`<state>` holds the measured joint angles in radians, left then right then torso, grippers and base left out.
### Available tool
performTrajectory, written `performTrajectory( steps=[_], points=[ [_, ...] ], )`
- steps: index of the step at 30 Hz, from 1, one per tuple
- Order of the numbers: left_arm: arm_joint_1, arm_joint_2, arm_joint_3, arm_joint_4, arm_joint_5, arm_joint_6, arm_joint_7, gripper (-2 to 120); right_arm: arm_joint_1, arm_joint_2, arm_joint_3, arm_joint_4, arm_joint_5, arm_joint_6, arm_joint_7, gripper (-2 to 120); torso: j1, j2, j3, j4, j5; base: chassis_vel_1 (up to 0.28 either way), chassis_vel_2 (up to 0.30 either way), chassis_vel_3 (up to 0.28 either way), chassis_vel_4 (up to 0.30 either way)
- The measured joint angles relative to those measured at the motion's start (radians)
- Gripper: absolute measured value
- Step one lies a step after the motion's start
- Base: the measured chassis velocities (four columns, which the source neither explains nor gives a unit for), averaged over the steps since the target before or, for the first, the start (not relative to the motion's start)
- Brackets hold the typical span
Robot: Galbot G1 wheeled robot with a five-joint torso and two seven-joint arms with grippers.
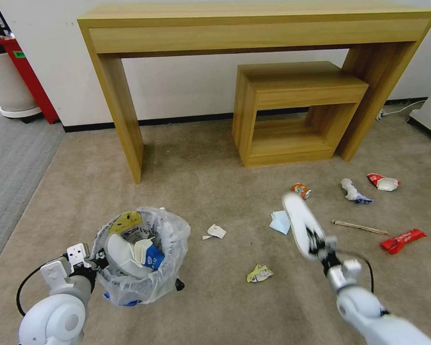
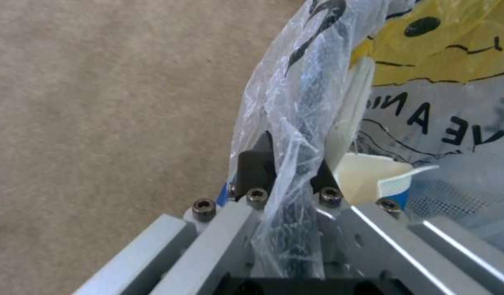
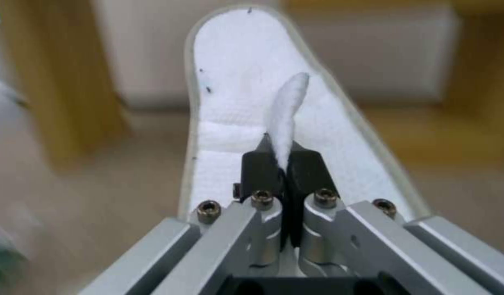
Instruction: Pick up the trash bin and place the garbage on the floor into it.
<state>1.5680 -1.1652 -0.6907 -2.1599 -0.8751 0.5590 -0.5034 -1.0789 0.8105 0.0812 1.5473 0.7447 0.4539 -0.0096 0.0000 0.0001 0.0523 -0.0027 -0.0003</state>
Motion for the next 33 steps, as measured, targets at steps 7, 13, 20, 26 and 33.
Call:
performTrajectory(
  steps=[7,13,20,26,33],
  points=[
    [0.027,-0.003,0.009,-0.061,-0.015,0.018,-0.006,1,0.264,-0.042,-0.225,0.276,0.097,0.035,-0.036,0,0.000,0.000,0.000,0.0004,0.0004,0.000,0.000,0.000,0.000],
    [0.042,-0.008,0.007,-0.094,-0.019,0.023,-0.011,1,0.443,-0.031,-0.393,0.359,0.175,0.023,-0.034,0,0.000,0.000,0.000,0.0001,0.0002,0.000,0.000,0.000,0.000],
    [0.052,-0.017,0.009,-0.119,-0.019,0.030,-0.018,1,0.559,0.018,-0.591,0.336,0.239,0.070,-0.102,0,0.000,0.000,0.000,-0.0003,0.0003,0.000,0.000,0.000,0.000],
    [0.055,-0.021,0.010,-0.124,-0.020,0.032,-0.020,1,0.602,0.084,-0.713,0.271,0.235,0.103,-0.145,0,0.000,0.000,0.000,0.0000,0.0002,0.000,0.000,0.000,0.000],
    [0.052,-0.021,0.004,-0.125,-0.028,0.032,-0.021,1,0.650,0.156,-0.839,0.167,0.226,0.131,-0.162,0,0.000,0.000,0.000,0.0000,0.0002,0.000,0.000,0.000,0.000]
  ],
)
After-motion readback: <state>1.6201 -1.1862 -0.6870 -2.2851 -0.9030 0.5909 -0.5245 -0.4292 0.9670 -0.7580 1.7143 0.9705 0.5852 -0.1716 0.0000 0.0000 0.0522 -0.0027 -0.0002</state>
